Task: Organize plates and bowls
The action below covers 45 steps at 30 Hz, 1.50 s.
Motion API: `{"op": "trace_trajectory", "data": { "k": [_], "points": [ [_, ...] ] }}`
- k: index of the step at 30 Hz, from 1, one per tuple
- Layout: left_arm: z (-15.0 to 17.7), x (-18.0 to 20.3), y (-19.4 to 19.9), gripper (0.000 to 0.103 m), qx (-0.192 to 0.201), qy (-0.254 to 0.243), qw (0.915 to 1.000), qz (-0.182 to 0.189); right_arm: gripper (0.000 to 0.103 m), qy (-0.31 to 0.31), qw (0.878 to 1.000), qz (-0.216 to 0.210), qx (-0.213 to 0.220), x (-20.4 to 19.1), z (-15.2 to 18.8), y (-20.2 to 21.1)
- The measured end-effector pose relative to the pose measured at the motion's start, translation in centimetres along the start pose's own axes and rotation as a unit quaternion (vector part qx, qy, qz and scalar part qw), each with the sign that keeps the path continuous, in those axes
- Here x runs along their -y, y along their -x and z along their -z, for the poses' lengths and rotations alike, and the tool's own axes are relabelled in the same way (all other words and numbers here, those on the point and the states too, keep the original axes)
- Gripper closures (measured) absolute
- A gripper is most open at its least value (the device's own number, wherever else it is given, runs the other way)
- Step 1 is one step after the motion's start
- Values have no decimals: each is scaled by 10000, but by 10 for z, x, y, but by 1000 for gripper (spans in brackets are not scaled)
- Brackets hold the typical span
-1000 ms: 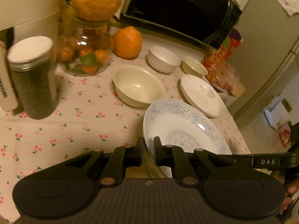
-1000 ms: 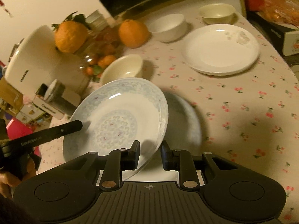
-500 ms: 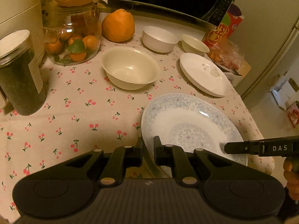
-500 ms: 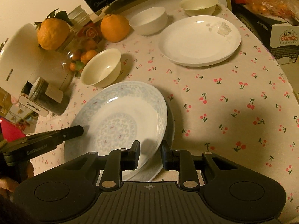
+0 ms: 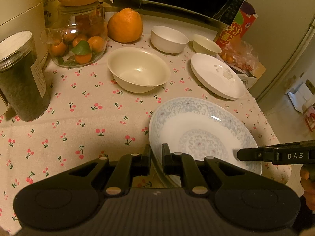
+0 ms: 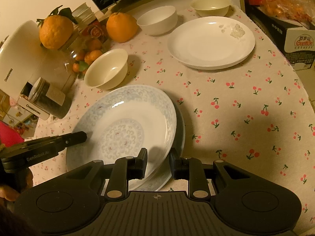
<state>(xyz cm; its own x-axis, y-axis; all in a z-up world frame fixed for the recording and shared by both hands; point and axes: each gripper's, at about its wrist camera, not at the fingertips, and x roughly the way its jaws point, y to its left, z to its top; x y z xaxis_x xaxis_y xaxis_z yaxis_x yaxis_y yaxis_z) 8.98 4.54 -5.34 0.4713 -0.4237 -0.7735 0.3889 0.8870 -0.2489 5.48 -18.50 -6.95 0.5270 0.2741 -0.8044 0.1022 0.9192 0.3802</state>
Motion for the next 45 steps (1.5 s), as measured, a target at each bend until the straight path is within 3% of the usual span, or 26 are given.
{"op": "trace_trajectory", "data": {
  "k": [18,34,40,42,45],
  "points": [
    [1,10,-3,93,-171,-241,9992,-281,80,405,9989,249,-21,-11,-3,5],
    [3,27,-6,92,-249,-825,9938,-701,79,668,9961,552,-181,-13,-3,3],
    [2,25,-6,92,-276,-734,9946,-675,77,682,9961,517,-188,-13,-3,5],
    [2,25,-7,86,-311,-687,9952,-623,77,636,9965,494,-210,-12,-4,4],
    [1,25,-6,80,-309,-632,9958,-591,64,484,9975,467,-219,-7,-6,4]
  ]
}}
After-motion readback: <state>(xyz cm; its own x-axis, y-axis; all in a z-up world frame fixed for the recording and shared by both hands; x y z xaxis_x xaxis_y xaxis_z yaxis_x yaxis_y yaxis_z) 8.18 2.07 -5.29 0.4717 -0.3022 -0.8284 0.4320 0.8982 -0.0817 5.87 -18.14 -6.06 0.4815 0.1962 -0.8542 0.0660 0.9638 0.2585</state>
